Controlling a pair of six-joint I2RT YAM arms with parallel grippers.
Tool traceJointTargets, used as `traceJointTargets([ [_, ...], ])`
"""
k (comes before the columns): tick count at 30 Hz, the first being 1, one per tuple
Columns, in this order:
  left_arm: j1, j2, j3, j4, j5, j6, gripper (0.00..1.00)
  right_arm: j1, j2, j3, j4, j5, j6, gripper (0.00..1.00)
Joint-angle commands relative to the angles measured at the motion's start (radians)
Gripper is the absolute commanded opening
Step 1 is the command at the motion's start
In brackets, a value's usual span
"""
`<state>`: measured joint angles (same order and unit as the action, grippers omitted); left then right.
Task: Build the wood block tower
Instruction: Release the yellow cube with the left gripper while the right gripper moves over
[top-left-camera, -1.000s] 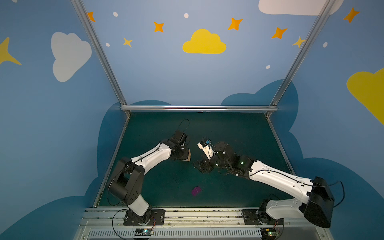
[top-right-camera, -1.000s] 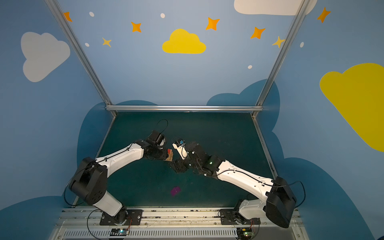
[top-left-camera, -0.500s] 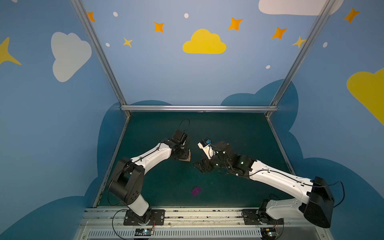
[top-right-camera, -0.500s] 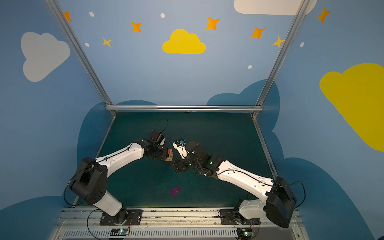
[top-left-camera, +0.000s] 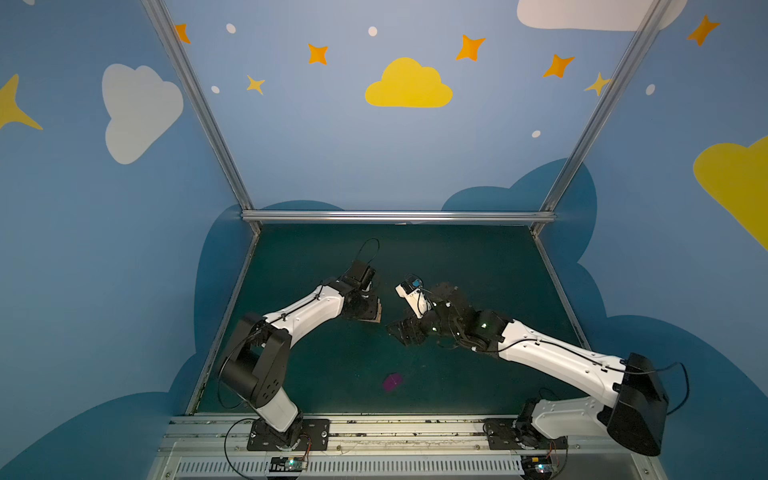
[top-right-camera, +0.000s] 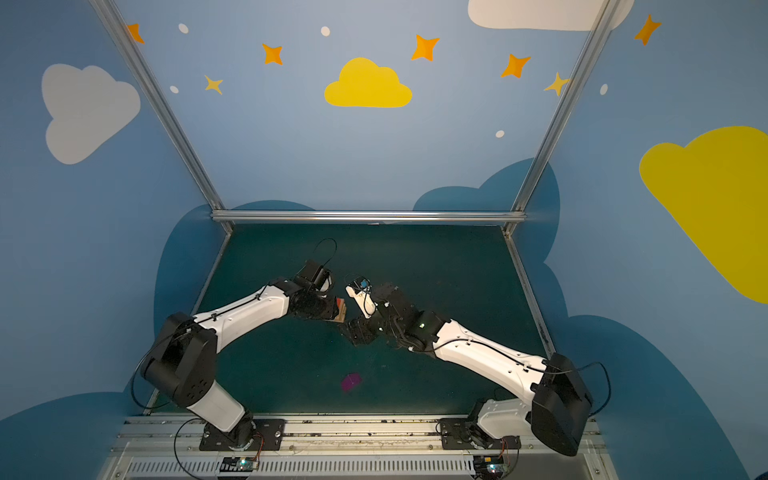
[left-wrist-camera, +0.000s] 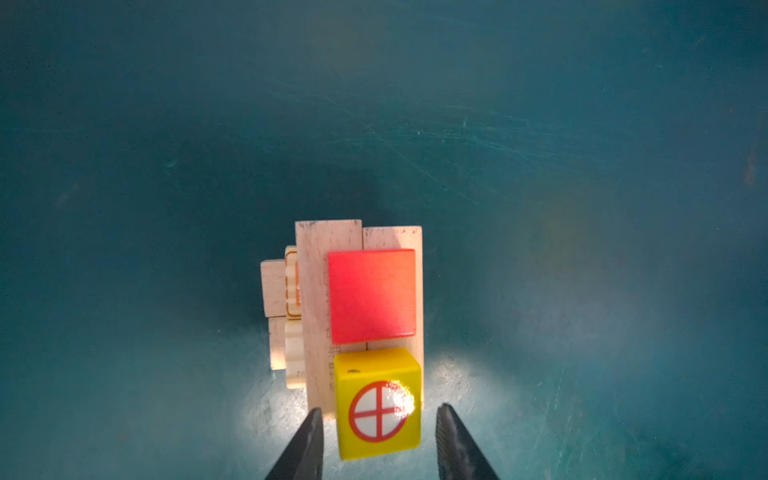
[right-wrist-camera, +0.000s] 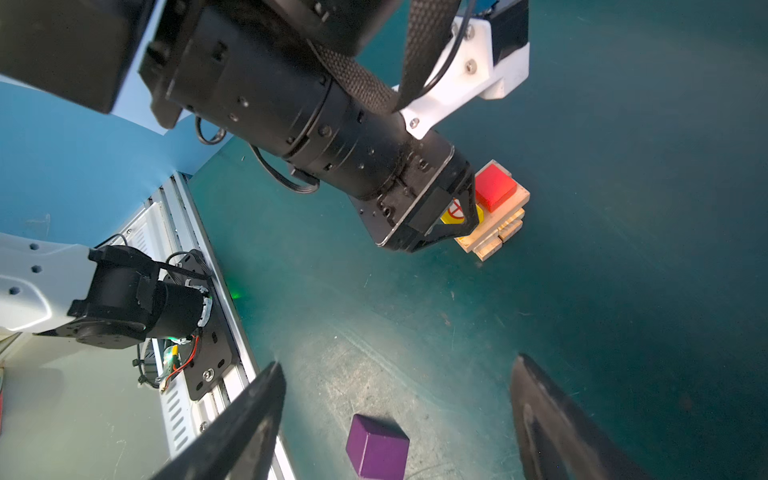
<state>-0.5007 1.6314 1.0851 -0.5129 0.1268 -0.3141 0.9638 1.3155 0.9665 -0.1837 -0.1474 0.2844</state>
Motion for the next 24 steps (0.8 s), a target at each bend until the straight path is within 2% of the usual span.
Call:
traceJointTargets([
  [1,-0.003,-0.044,0.027,-0.009,0.003,-0.01,0.45,-0.003,-0.009,-0.009,-0.005,0.004,0.007,0.81],
  [5,0.0,-0.134,0.043,-0.033,-0.028,-0.016,0.46,0.002,-0.016,-0.005,-0.015,0.019,0.006,0.8],
  [12,0.031,-0.322,0.068,-0.114,-0.177,0.019,0.48,0.031,0.029,0.039,-0.031,0.045,0.017,0.73],
  [15,0.065,-0.4,0.074,-0.147,-0.187,0.055,0.48,0.042,0.095,0.086,-0.053,0.064,0.035,0.61],
  [17,0.089,-0.458,0.07,-0.174,-0.194,0.078,0.48,0.051,0.143,0.119,-0.06,0.101,0.063,0.47],
  [19,0.113,-0.519,0.051,-0.192,-0.21,0.094,0.48,0.055,0.193,0.149,-0.06,0.133,0.097,0.37],
  [24,0.166,-0.705,-0.072,-0.169,-0.296,0.138,0.49,0.064,0.349,0.264,-0.066,0.151,0.173,0.2],
])
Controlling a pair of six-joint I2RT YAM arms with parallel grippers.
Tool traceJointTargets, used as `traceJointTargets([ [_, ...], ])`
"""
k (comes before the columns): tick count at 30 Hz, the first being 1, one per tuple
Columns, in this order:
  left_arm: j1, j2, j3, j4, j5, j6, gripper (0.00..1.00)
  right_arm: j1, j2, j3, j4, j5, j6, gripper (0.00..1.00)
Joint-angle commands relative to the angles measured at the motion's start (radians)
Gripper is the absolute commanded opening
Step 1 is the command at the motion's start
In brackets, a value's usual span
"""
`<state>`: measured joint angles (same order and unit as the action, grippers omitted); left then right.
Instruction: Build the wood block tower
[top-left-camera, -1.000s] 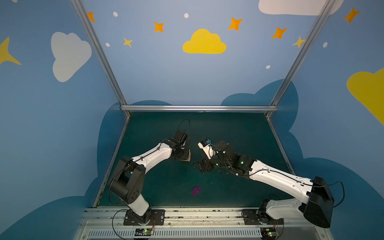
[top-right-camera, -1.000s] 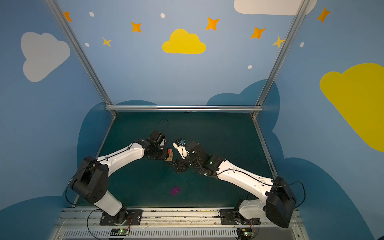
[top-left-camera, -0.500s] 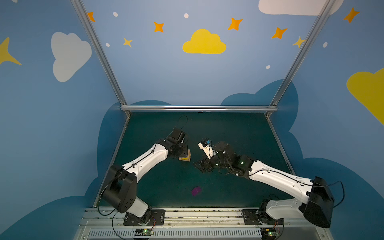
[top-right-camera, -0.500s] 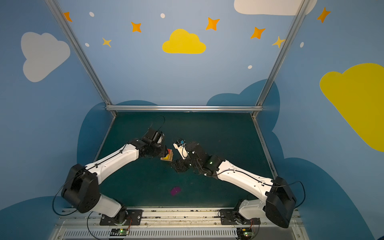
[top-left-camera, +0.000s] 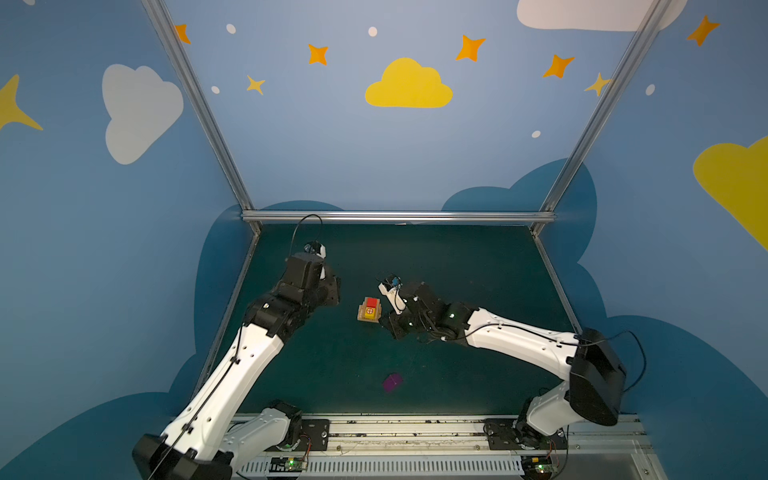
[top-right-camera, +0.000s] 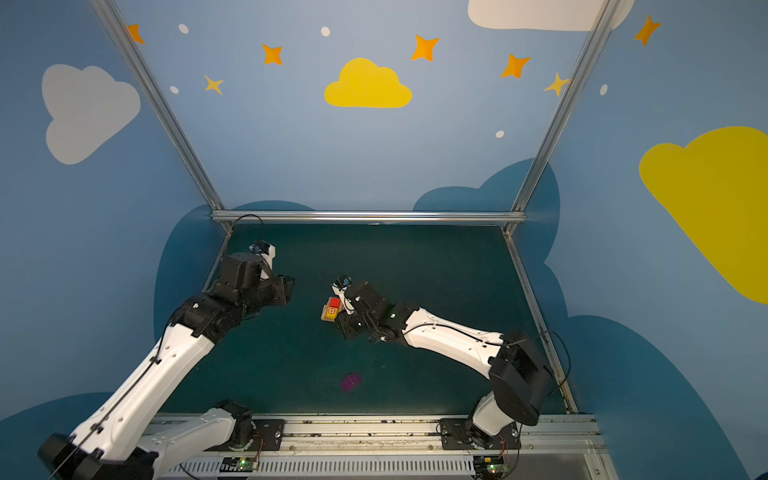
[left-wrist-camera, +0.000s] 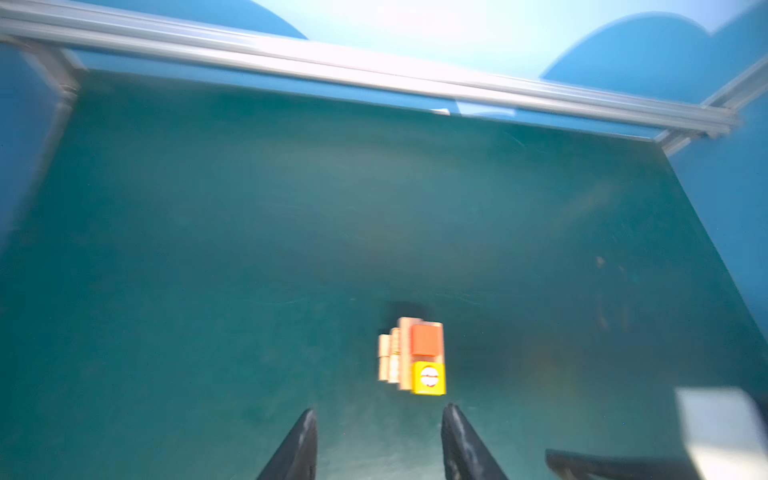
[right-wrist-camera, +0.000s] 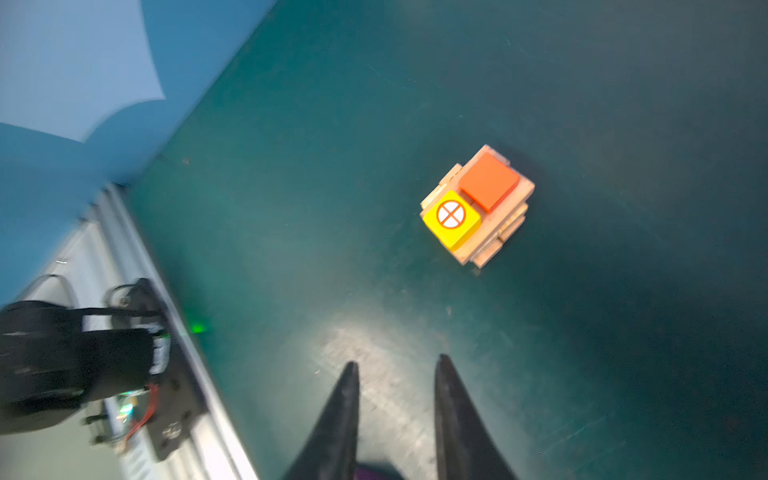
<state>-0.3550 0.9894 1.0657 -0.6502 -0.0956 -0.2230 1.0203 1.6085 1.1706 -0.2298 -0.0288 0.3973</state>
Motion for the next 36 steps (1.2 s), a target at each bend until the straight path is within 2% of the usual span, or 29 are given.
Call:
traceJointTargets([
  [1,0.033,-0.106,-0.087,-0.019,-0.097,0.052,0.49,0.008,0.09,0.089,-0.023,0.032,0.073,0.17],
  [4,0.072,-0.206,-0.176,0.023,-0.14,0.052,0.5,0.01,0.181,0.154,-0.026,0.037,0.117,0.08],
  [7,0.095,-0.253,-0.236,0.049,-0.134,0.05,0.52,0.011,0.251,0.208,-0.034,0.043,0.167,0.07],
  [16,0.106,-0.21,-0.244,0.032,-0.109,0.059,0.53,0.01,0.37,0.298,-0.053,0.02,0.225,0.08],
  [32,0.128,-0.206,-0.254,0.037,-0.062,0.076,0.56,0.007,0.407,0.349,-0.115,0.023,0.242,0.09],
  [36,0.128,-0.212,-0.27,0.053,0.013,0.108,0.56,0.007,0.407,0.34,-0.119,0.029,0.241,0.1],
])
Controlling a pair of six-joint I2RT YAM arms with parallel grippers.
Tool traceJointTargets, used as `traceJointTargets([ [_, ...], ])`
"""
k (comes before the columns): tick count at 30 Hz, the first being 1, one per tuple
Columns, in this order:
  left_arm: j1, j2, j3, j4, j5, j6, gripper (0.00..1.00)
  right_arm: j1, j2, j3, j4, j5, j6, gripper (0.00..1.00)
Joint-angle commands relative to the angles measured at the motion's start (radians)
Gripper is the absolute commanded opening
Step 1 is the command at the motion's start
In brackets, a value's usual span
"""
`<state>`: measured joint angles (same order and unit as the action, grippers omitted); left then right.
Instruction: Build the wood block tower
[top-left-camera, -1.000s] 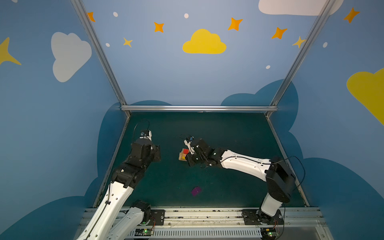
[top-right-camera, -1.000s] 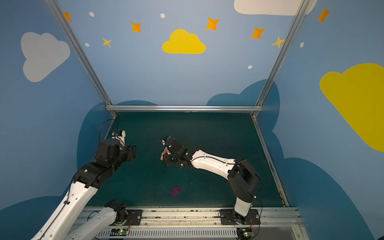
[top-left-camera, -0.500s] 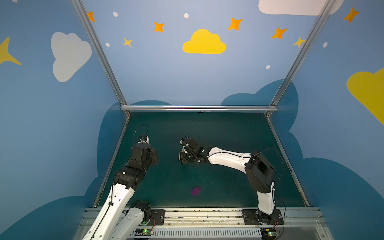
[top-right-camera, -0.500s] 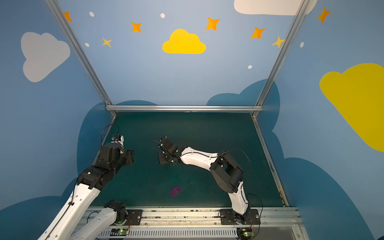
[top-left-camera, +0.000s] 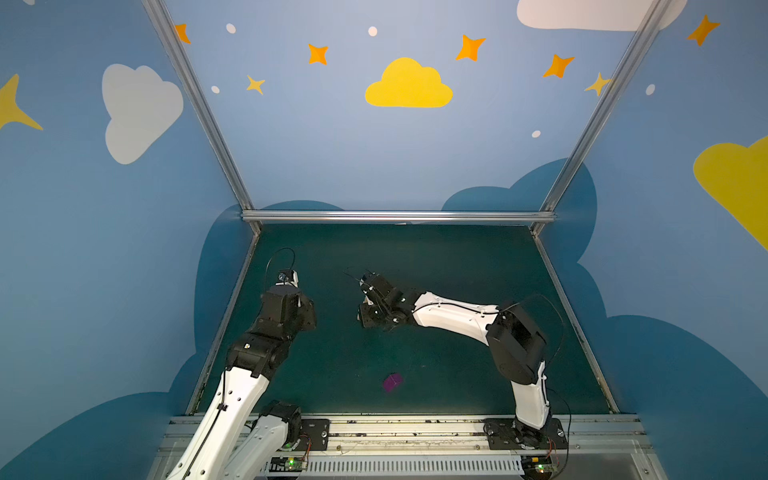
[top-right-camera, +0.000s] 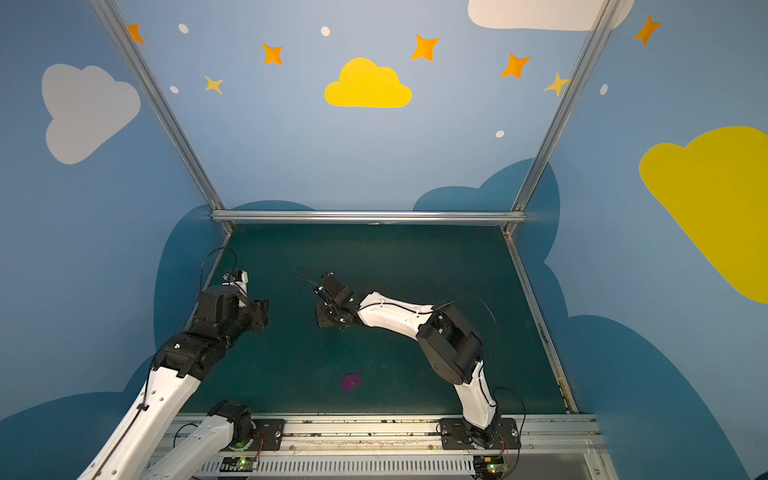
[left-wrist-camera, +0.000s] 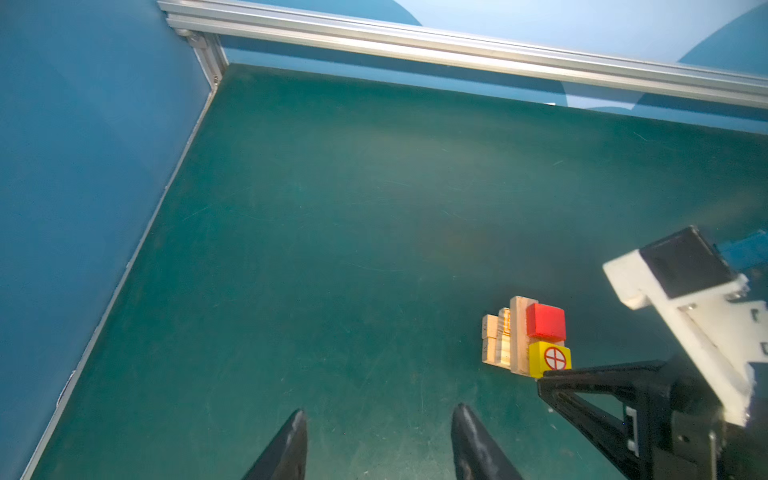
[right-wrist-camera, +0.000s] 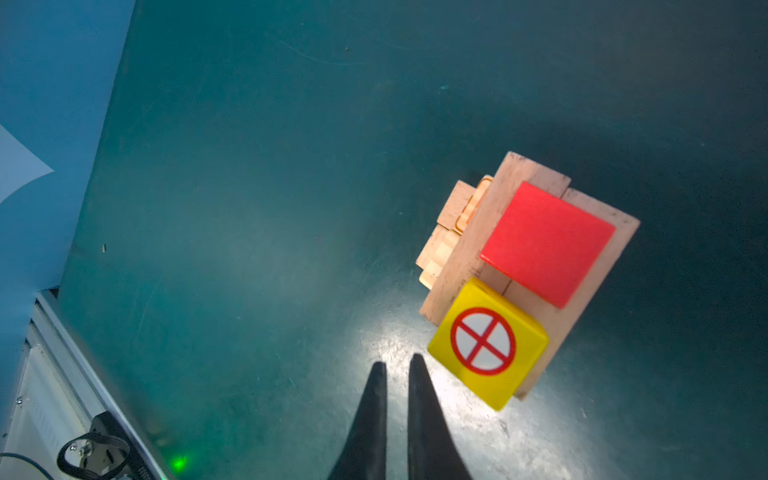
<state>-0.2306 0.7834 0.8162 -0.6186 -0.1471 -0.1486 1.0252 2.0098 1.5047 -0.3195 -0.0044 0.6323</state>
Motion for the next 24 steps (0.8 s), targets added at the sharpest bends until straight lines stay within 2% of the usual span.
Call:
traceJointTargets([
  [1,0.004,-0.007,-0.025,0.023,0.084,0.04,0.56,0.003,0.005,0.005,-0.033,0.006,0.006,0.1],
  [8,0.004,0.0,-0.037,0.03,0.209,0.08,0.57,-0.002,0.008,0.009,-0.038,0.017,-0.005,0.11],
  [14,0.002,0.002,-0.06,0.053,0.406,0.135,0.62,-0.011,0.013,0.011,-0.04,0.014,-0.003,0.13],
  [17,0.0,-0.003,-0.066,0.061,0.419,0.135,0.68,-0.015,0.013,0.012,-0.044,0.015,-0.002,0.14],
  [24,0.0,0.004,-0.065,0.057,0.399,0.134,0.68,-0.014,0.014,0.015,-0.043,0.012,-0.002,0.14],
])
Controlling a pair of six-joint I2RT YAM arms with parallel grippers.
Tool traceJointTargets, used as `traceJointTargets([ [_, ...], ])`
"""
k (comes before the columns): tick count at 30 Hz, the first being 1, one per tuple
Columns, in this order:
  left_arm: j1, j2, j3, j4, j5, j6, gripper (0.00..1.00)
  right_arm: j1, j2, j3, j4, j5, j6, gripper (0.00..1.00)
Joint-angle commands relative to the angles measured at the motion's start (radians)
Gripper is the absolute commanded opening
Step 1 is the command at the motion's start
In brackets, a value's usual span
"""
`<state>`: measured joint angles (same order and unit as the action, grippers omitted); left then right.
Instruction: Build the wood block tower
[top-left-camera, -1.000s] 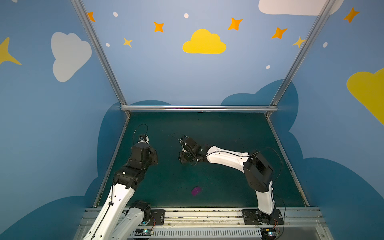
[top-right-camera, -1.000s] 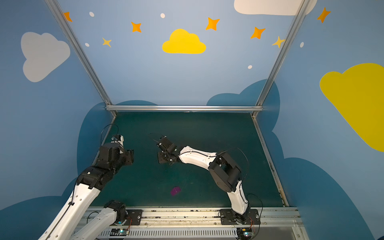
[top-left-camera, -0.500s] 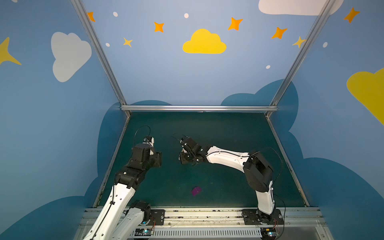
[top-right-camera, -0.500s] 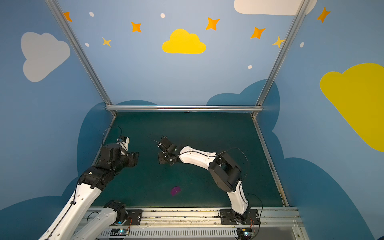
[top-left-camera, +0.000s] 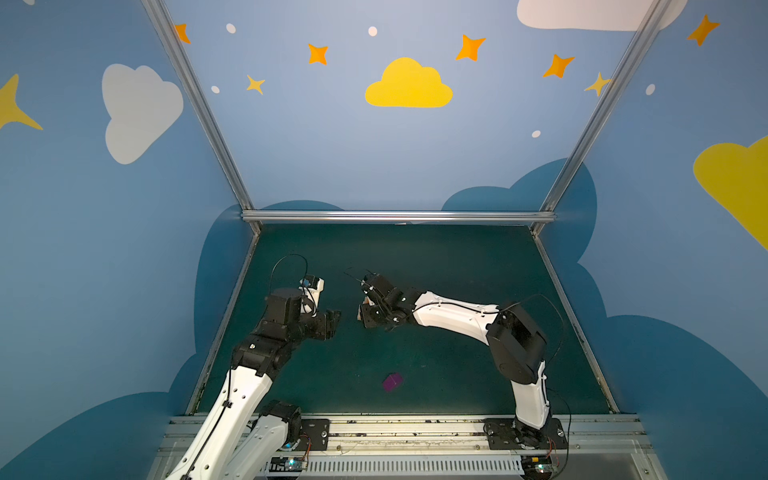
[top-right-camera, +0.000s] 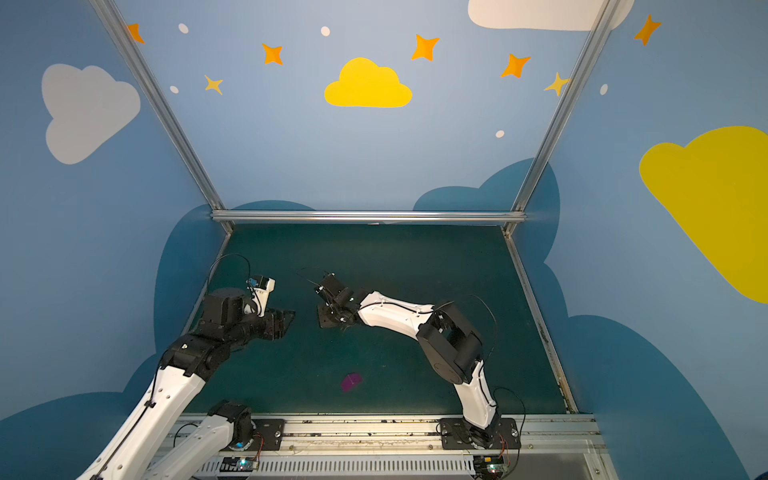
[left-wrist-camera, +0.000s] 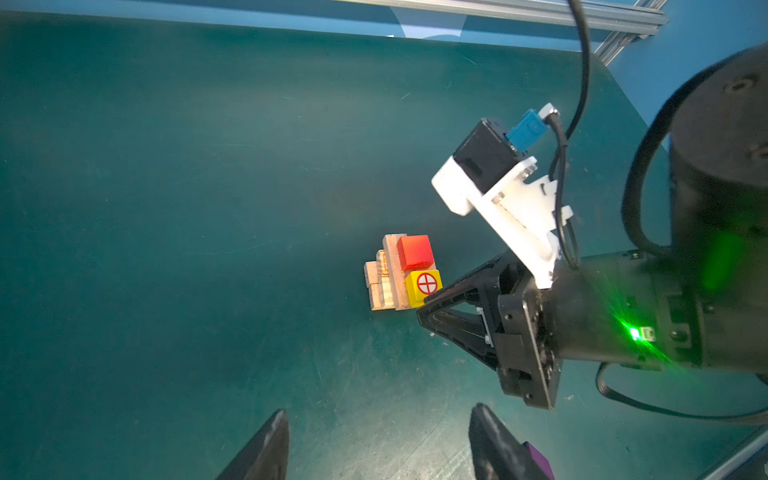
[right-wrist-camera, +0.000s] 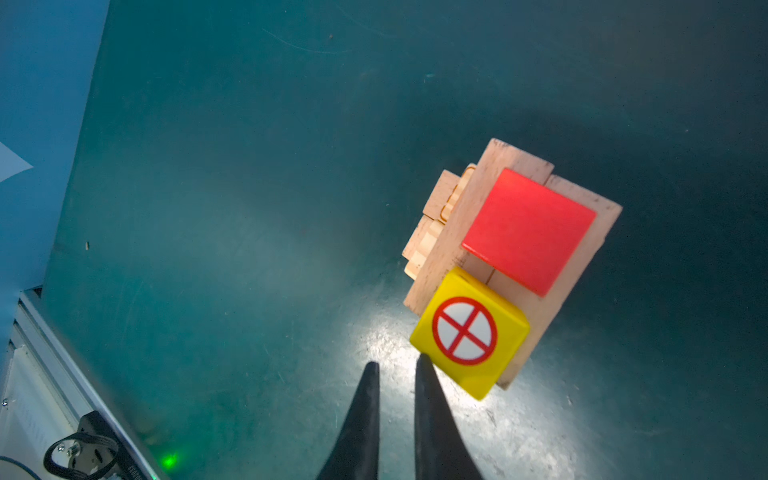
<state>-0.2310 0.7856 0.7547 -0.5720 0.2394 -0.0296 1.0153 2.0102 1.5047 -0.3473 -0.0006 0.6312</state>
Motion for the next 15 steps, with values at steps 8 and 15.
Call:
traceJointTargets([
  [8,0.001,0.002,-0.003,0.011,0.009,0.014,0.69,-0.006,0.016,0.017,-0.02,0.013,-0.002,0.14],
  [15,0.001,0.006,-0.005,0.012,0.003,0.014,0.7,-0.005,0.015,0.021,-0.021,0.01,-0.005,0.15],
])
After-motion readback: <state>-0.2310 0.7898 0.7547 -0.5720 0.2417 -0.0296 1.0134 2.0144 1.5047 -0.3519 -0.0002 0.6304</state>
